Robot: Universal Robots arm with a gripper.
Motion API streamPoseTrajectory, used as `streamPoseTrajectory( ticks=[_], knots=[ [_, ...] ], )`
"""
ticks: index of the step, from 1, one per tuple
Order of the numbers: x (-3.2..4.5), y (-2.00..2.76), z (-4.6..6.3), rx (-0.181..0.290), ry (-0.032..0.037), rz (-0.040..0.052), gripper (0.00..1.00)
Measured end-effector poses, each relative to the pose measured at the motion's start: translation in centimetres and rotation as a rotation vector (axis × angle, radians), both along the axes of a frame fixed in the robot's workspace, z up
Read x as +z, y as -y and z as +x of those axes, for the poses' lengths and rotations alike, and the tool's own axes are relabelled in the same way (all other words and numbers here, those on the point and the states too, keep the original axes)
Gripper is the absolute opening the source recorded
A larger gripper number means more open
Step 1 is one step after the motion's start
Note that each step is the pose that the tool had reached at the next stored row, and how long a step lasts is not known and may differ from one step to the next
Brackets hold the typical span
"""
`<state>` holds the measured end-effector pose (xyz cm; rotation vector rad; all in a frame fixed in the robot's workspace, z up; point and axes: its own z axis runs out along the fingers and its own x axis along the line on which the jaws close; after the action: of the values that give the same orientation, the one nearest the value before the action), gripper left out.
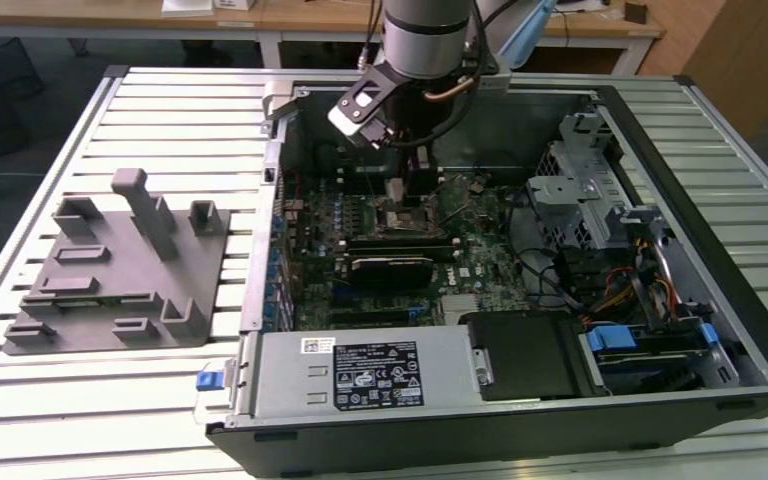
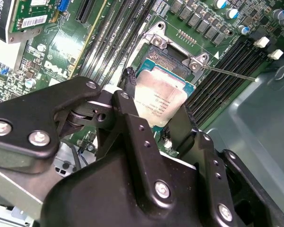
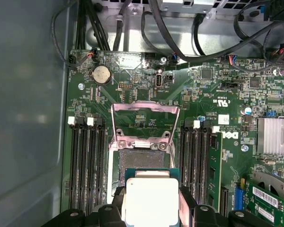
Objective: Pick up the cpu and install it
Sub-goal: 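Place the cpu into insertion slot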
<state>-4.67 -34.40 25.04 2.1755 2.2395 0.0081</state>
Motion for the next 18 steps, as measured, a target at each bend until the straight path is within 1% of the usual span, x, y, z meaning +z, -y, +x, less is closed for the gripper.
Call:
streamPoseTrajectory(
  ticks=[3,6,14,18],
  knots=[
    [-0.19,-0.05,0.0,0.000,-0.0001,-0.0001,0.53],
    [-0.57,-0.21,0.0,0.000,0.0000,-0.0001,0.53],
    [-1.84,-0.93,0.3,-0.003,0.0000,0.0000,0.53],
    [-2.50,-0.98,0.3,-0.003,0.0000,0.0000,0.53]
  ],
)
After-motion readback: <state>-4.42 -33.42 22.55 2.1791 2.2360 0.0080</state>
